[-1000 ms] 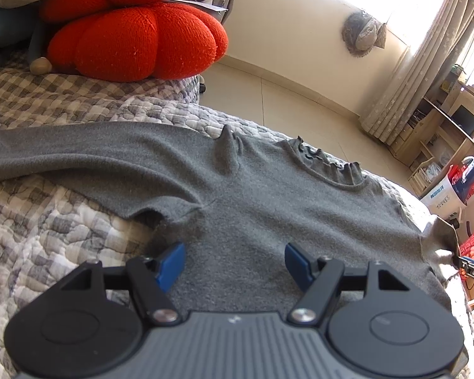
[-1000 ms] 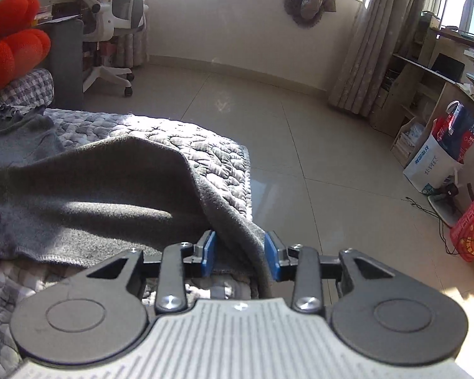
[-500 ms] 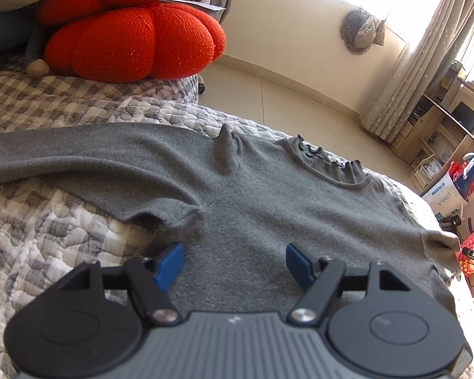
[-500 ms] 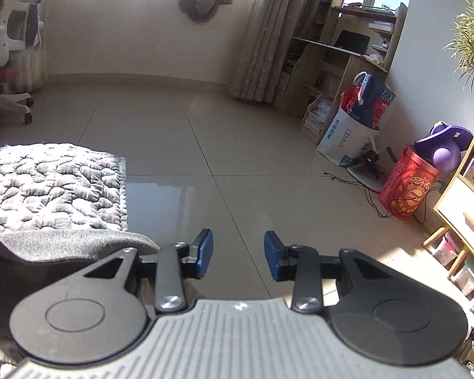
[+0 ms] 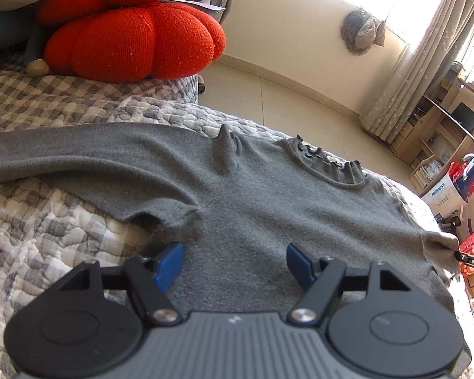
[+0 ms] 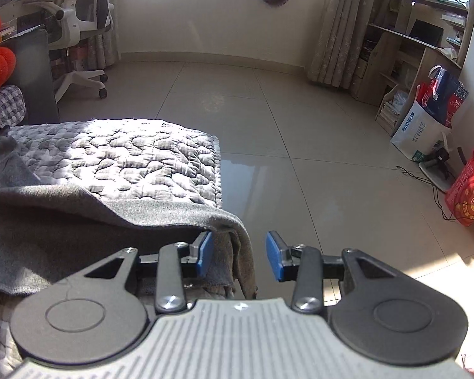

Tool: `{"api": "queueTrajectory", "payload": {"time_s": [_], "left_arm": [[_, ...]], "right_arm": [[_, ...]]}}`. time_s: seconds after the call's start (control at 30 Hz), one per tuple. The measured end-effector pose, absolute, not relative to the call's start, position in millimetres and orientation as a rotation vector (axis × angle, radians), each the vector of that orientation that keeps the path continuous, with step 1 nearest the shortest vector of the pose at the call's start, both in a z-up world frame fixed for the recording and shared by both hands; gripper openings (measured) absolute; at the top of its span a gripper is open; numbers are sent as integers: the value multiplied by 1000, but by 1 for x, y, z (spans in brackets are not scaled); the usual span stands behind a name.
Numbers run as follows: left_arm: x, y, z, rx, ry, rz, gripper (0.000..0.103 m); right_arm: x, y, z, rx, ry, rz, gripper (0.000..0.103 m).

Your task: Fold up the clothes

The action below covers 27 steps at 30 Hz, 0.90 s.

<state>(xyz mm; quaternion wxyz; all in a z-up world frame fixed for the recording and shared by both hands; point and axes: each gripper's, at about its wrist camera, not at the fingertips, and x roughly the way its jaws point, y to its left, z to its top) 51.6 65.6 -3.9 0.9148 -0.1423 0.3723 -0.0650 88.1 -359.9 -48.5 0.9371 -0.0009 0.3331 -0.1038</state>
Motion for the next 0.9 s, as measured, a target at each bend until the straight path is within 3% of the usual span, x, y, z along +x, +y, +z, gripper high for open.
{"api": "queueTrajectory", "payload": {"time_s": [0.37, 0.73, 0.8, 0.9], "left_arm": [[52, 66, -4, -287, 764, -135, 74], [56, 75, -3, -341, 756, -127, 74], [58, 78, -1, -361, 746, -119, 74], [62, 80, -3, -395, 738, -82, 74]], "right_arm": [[106, -331, -45, -14, 546, -274, 41], [105, -335, -40, 28, 557, -347, 43], [102, -325, -29, 42, 524, -241, 45], [105, -288, -22, -32, 520, -51, 56]]}}
